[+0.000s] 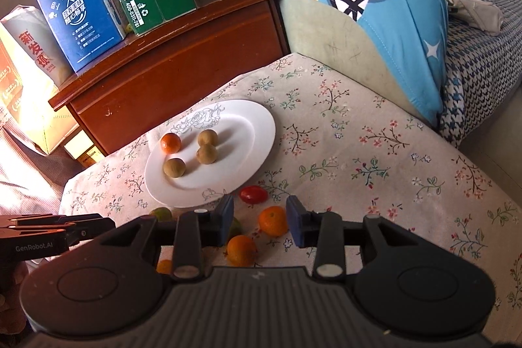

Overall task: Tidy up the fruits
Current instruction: 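Grasp a brown round fruit with the left tool while the right grasps a tangerine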

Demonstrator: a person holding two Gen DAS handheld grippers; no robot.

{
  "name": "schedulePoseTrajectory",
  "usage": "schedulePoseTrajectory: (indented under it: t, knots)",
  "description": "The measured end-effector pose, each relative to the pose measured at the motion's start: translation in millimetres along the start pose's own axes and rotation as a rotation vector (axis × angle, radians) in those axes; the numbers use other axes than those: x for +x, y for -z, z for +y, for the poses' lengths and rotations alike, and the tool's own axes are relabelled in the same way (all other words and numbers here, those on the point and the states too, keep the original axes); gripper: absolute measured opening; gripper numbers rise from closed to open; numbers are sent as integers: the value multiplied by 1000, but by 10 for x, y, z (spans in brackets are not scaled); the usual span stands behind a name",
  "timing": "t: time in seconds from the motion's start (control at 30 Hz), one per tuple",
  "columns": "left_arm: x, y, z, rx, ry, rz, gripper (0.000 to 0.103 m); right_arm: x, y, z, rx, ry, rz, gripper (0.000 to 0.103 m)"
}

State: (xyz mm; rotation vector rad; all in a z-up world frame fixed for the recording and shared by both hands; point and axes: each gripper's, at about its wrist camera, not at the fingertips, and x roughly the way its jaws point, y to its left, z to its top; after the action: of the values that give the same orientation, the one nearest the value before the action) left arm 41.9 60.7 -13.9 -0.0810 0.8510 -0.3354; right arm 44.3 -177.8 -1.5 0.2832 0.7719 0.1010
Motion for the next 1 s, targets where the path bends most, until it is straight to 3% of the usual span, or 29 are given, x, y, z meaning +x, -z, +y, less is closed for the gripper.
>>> schedulePoseTrajectory:
  t: [0.4,0.8,1.0]
  knots:
    - [54,355,13,13,11,75,29,137,238,136,-49,-28,86,37]
    - [15,455,-26,25,68,76,29,222,337,141,-60,-30,125,37]
    - [36,473,-48,50,56,77,29,264,355,157,-66,-29,135,37]
